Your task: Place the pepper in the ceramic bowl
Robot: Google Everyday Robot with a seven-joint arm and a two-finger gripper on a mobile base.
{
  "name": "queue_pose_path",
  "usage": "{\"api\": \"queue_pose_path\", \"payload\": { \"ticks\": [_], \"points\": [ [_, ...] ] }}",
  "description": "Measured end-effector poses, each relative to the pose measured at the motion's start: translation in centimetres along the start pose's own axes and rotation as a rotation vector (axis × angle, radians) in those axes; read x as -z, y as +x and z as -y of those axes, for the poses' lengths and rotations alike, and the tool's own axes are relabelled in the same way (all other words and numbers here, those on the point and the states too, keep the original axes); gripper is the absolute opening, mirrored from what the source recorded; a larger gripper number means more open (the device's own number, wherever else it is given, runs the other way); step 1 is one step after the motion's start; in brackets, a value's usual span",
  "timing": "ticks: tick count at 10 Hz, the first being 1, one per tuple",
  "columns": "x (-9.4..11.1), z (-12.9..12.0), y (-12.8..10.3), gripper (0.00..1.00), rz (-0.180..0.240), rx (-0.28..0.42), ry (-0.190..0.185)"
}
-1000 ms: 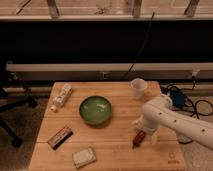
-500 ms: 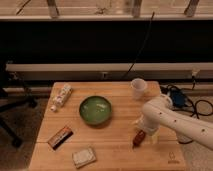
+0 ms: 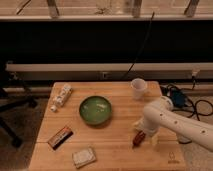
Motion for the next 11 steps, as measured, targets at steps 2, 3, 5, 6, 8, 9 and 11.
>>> {"api": "queue_pose_path", "payload": {
  "ticks": [2, 3, 5, 6, 8, 9, 11],
  "points": [
    [-0.52, -0.17, -0.10, 0.80, 0.008, 0.000, 0.004],
    [-0.73, -0.26, -0.17, 0.77, 0.014, 0.002, 0.007],
    [-0.86, -0.57, -0.22, 0.60, 0.021, 0.004, 0.015],
    [-0.81, -0.63, -0.20, 0.49, 0.022, 0.005, 0.020],
    [-0.77, -0.51, -0.03, 0.29, 0.017, 0.011, 0.023],
    [-0.79, -0.30, 0.06, 0.18, 0.014, 0.014, 0.022],
    [-0.54, -0.54, 0.20, 0.02, 0.011, 0.012, 0.024]
  ]
}}
